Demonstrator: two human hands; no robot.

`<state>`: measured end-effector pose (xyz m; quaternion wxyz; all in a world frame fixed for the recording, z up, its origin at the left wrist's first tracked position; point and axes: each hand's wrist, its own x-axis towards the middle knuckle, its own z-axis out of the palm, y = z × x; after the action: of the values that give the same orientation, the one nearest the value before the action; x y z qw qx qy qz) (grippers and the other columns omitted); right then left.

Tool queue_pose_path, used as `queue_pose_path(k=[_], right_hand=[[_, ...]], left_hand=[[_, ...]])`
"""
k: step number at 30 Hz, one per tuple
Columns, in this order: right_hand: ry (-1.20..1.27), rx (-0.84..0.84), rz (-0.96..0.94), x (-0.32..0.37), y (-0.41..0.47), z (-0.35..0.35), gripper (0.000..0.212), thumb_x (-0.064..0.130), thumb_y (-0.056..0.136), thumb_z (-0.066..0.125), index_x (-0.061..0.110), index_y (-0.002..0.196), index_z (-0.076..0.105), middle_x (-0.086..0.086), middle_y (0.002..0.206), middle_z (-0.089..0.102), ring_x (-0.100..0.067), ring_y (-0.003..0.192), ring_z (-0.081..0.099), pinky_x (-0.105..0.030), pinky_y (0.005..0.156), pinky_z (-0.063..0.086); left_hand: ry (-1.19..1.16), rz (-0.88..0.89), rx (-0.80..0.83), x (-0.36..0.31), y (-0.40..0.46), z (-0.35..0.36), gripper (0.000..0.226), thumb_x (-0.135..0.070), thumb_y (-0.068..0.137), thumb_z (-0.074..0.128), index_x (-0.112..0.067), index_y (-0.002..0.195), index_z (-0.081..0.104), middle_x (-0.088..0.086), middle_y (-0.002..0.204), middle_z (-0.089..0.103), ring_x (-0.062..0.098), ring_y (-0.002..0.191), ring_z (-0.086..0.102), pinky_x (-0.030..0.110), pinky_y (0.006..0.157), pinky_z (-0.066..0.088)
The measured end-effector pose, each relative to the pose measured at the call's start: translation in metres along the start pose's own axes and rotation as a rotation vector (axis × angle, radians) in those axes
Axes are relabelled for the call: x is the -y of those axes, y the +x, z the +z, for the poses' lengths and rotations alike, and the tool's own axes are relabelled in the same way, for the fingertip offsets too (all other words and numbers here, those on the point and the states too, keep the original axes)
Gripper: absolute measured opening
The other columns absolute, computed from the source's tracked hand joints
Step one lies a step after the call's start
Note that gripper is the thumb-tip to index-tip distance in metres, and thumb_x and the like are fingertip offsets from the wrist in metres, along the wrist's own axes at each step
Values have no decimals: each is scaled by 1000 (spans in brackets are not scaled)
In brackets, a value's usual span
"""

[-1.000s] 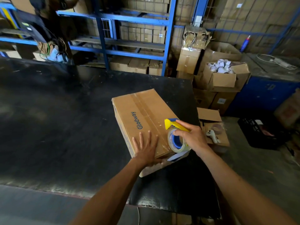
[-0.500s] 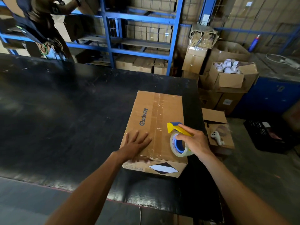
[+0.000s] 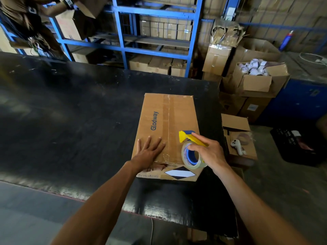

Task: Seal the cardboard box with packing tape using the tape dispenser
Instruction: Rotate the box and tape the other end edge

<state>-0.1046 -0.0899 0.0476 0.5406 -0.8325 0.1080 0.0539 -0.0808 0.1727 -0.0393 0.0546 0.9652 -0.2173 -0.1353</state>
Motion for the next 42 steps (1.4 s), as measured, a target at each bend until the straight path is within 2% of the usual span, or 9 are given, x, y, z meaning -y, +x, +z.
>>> queue_pose_path(k=[5, 9, 19, 21, 24, 29, 32, 36, 42], right_hand=[[60, 54, 10, -14, -5, -1, 51, 35, 70, 84, 44, 118, 69, 18, 109, 69, -2, 99, 60, -16, 73, 43], [90, 99, -6, -22, -6, 2, 52, 37, 64, 85, 52, 111, 70, 22, 108, 71, -1, 102, 64, -24, 89, 51], [26, 99, -78, -15, -23, 5, 51, 43, 65, 82, 56, 111, 67, 24, 111, 69, -2, 103, 63, -24, 88, 51], [6, 109, -119, -9, -29, 3, 50, 40, 67, 82, 55, 113, 67, 26, 108, 69, -1, 101, 64, -23, 87, 52], [19, 110, -215, -3, -42, -6, 49, 30, 74, 82, 47, 118, 68, 23, 103, 72, -4, 95, 68, -27, 85, 57], [-53, 7, -505, 7, -54, -14, 55, 25, 79, 82, 53, 121, 61, 7, 96, 66, -13, 85, 65, -34, 74, 58], [-199, -61, -785, 13, -60, -14, 52, 35, 78, 77, 44, 126, 61, 13, 93, 56, -3, 79, 58, -14, 63, 46], [-473, 0, -815, 4, -57, 2, 59, 50, 78, 66, 68, 129, 44, 3, 95, 56, -15, 74, 57, -32, 57, 53], [-364, 64, -843, 10, -55, 13, 58, 46, 77, 71, 64, 128, 50, -2, 101, 59, -21, 80, 61, -41, 62, 56]], left_hand=[[44, -31, 43, -3, -1, -4, 110, -72, 83, 53, -33, 157, -19, -4, 164, -28, 36, 147, -31, 70, 111, -18], [38, -34, 18, -5, -1, 4, 113, -86, 78, 42, -34, 156, -20, -6, 164, -29, 37, 147, -31, 71, 113, -17], [-19, -8, 49, -6, -1, -3, 106, -74, 86, 48, -28, 158, -15, 0, 164, -28, 38, 145, -31, 71, 112, -16], [-218, -59, 97, -7, -6, -22, 95, -64, 91, 54, -27, 161, 1, -3, 167, -16, 32, 149, -23, 65, 116, -14], [-1027, -213, 25, -23, -17, -53, 53, -45, 101, 50, -18, 147, 47, 3, 152, 46, 25, 142, 40, 49, 123, 22], [-1864, -346, 126, -36, -34, -85, 76, -65, 98, 37, -1, 136, 52, 21, 131, 65, 36, 120, 64, 49, 108, 46], [-2052, -274, 165, -36, -48, -100, 79, -62, 99, 40, 7, 137, 49, 29, 131, 62, 43, 120, 62, 52, 107, 46], [-1997, -239, 119, -37, -61, -110, 66, -53, 99, 47, 5, 128, 61, 26, 125, 66, 38, 113, 65, 49, 104, 48], [-2031, -382, 35, -31, -63, -106, 21, -12, 92, 67, -2, 111, 67, 14, 98, 77, 23, 80, 77, 36, 71, 64]])
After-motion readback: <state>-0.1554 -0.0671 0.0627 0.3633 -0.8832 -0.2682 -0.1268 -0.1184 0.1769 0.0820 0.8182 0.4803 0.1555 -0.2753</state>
